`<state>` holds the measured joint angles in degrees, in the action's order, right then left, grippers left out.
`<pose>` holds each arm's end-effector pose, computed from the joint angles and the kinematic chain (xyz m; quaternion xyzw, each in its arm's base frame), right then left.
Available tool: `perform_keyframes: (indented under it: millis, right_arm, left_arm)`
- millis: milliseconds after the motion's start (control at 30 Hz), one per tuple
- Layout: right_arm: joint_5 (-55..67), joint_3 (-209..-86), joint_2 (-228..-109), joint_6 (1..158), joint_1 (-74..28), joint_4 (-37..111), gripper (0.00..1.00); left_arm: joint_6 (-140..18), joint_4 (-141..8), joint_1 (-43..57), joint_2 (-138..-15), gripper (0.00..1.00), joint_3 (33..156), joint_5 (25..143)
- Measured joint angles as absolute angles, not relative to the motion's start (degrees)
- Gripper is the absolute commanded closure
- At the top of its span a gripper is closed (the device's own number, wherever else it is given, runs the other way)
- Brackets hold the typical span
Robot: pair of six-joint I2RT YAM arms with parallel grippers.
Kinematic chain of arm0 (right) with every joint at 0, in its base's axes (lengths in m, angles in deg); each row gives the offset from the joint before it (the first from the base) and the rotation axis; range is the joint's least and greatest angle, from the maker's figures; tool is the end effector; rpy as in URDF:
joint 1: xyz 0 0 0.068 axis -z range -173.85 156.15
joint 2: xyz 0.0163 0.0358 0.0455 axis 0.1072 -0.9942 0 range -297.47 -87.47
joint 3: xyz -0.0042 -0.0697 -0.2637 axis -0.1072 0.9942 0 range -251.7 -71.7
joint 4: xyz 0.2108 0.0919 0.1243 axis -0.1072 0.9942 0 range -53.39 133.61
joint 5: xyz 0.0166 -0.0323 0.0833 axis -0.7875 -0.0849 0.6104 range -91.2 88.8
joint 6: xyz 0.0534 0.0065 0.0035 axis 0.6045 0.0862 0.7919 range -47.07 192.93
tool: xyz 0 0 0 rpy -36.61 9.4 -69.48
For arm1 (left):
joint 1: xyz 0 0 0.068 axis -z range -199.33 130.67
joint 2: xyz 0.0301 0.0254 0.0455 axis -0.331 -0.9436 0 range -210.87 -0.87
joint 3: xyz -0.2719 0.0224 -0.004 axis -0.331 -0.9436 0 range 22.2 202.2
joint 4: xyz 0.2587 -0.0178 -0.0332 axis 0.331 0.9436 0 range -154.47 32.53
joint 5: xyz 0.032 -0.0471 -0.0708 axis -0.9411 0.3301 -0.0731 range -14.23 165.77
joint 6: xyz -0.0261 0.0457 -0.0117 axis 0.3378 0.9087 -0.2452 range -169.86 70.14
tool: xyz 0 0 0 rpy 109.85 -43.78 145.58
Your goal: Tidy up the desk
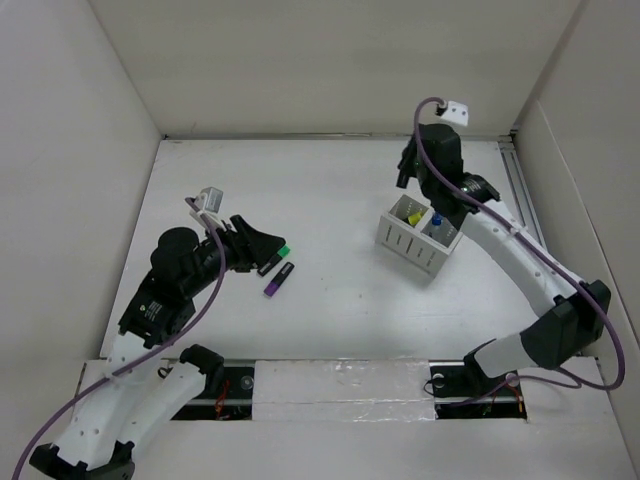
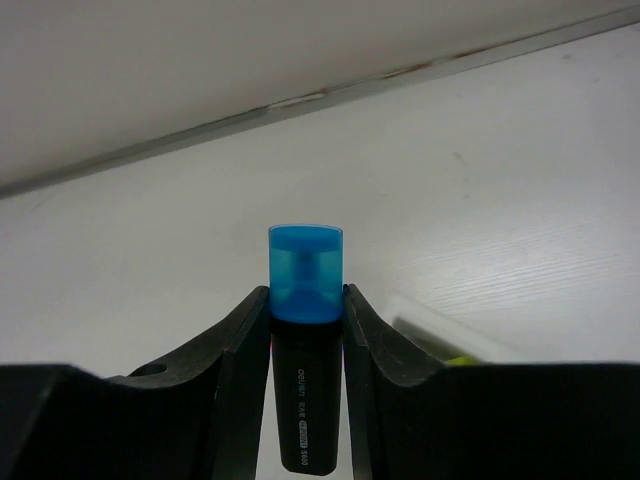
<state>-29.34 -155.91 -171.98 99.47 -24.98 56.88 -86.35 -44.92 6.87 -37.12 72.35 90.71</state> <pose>0.2987 0.1606 0.3980 0.1064 0.8022 0.0914 0.5803 0.1200 -0.0692 0.3760 0.0210 0.7397 -0.4286 0.5184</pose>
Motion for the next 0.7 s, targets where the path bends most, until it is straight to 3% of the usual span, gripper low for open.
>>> perform_keyframes:
  millis: [167,700]
  right_arm:
    - [-30.56,-149.88,-170.48,94.01,-18.1,54.65,0.94]
    - [-32.92,-142.09,-175.37,85.83,-17.95,47.53,0.9]
  left_arm:
    - [-87.71,-48.55,6.87,-38.71,0.55,70.08,93.44]
    - [-80.6,-49.93,6.87,-50.23,0.55,74.43,88.54]
